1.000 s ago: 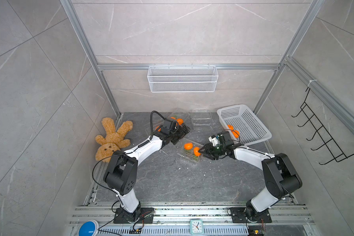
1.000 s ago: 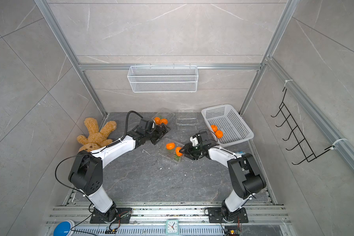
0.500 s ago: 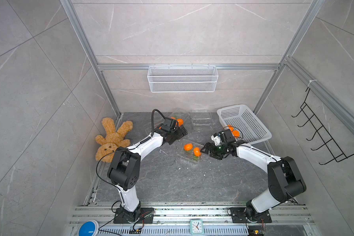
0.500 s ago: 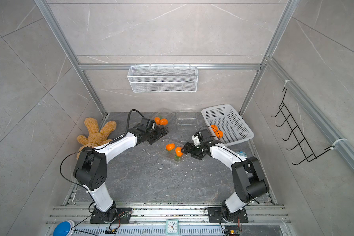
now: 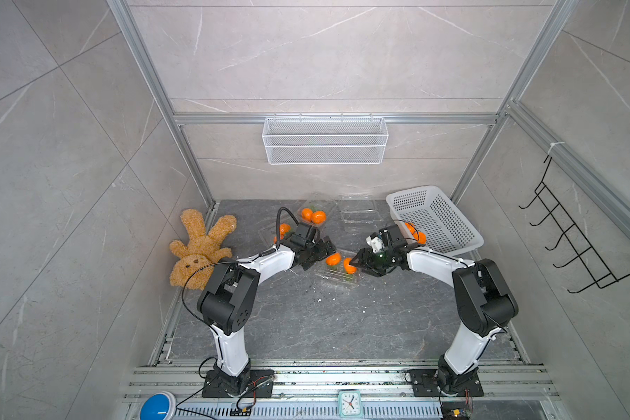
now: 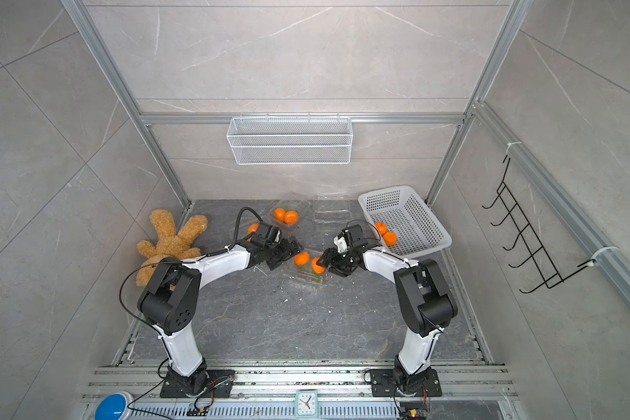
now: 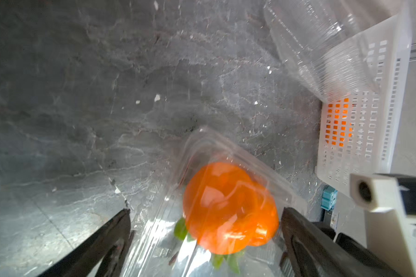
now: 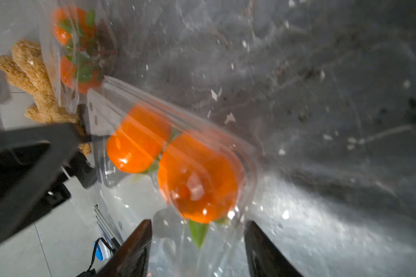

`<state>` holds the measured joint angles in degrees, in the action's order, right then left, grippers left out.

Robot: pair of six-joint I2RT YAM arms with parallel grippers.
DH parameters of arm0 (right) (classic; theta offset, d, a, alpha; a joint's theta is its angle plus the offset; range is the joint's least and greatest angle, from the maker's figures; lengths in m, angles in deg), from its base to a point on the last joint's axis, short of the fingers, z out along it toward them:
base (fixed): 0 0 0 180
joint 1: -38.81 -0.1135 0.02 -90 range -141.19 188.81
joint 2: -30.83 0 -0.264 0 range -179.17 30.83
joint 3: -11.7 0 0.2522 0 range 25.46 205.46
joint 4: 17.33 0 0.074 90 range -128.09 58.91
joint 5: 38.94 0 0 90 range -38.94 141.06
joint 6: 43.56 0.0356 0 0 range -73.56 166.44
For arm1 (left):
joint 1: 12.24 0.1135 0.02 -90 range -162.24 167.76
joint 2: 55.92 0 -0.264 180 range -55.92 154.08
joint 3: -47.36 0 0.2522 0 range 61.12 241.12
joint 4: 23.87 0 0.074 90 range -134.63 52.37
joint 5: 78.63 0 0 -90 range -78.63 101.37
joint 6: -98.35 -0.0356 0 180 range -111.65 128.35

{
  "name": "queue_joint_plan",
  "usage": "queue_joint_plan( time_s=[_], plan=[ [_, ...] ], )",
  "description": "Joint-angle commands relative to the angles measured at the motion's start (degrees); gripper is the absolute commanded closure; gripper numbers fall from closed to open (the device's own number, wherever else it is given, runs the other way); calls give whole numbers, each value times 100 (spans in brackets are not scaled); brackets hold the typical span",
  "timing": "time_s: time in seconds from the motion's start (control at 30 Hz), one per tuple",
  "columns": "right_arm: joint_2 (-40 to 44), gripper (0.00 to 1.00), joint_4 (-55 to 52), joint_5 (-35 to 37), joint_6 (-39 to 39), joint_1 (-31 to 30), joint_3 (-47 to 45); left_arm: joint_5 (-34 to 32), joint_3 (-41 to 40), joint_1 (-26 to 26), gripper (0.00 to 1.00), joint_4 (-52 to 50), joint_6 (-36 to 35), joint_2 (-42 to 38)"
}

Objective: Take oranges out of containers
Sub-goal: Adjust the packing box at the center of the board.

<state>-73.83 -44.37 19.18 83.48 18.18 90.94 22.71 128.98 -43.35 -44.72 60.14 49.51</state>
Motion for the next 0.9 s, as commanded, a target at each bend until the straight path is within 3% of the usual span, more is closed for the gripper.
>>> queue_joint_plan(
  time_s=[0.0,0.2,0.4,0.57,0.73,0.87],
  plan=[
    [-338,38,-318,94,-250,-21,551,152,-200,-114,0,343,248,-441],
    [-816,35,-956,329,-577,-17,1515,30,-571,-451,0,538,528,-738],
    [-464,18,-1491,842,-972,83,1661,-220,-921,-826,0,589,728,-1058],
    [350,1,-1354,882,-891,311,960,-526,-1307,-833,0,171,685,-1536],
    [1106,0,-1090,906,-524,346,81,-872,-1665,-823,0,-161,567,-2119],
    [1897,0,-188,713,221,325,-1223,-987,-1534,-711,0,-526,153,-2299]
  ],
)
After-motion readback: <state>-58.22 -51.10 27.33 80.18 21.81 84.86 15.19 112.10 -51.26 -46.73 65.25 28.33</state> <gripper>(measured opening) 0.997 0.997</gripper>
